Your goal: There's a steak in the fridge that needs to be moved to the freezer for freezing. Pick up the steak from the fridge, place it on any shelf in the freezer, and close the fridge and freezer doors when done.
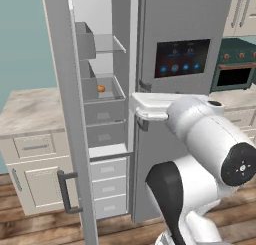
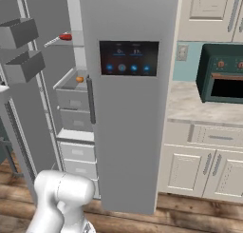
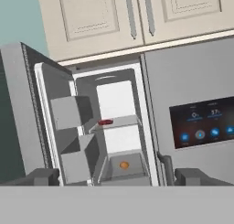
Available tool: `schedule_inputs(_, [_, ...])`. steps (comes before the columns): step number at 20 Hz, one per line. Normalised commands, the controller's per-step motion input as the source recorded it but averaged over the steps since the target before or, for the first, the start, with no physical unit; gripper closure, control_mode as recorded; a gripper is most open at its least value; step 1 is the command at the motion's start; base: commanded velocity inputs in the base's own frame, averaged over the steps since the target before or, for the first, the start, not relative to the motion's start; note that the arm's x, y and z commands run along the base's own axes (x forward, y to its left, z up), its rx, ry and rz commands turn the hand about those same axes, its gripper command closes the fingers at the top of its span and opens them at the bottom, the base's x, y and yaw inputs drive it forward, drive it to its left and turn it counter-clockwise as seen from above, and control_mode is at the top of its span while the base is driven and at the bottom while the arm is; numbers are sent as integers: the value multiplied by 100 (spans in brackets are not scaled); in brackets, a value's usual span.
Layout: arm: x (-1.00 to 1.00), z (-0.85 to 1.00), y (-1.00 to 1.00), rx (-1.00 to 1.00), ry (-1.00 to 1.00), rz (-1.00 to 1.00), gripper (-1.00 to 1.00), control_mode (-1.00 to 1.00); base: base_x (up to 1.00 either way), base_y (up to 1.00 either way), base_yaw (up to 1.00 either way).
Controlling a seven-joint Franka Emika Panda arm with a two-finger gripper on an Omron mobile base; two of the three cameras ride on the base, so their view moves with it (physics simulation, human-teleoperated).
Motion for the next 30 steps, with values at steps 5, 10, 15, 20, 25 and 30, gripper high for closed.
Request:
schedule_inputs(5, [-15, -5, 98, -8, -6, -6, -100, -100, 0, 0, 0])
schedule_inputs(10, [3, -6, 86, -23, -2, -11, -100, -100, 0, 0, 0])
schedule_inputs(15, [35, -46, 55, -16, 0, -5, -100, -100, 0, 0, 0])
schedule_inputs(20, [32, -87, 37, -10, -1, 0, -100, -100, 0, 0, 0])
schedule_inputs(25, [16, -71, 39, 0, -20, 0, -100, -100, 0, 0, 0])
schedule_inputs(30, [27, -44, 7, 1, -18, 1, -100, -100, 0, 0, 0])
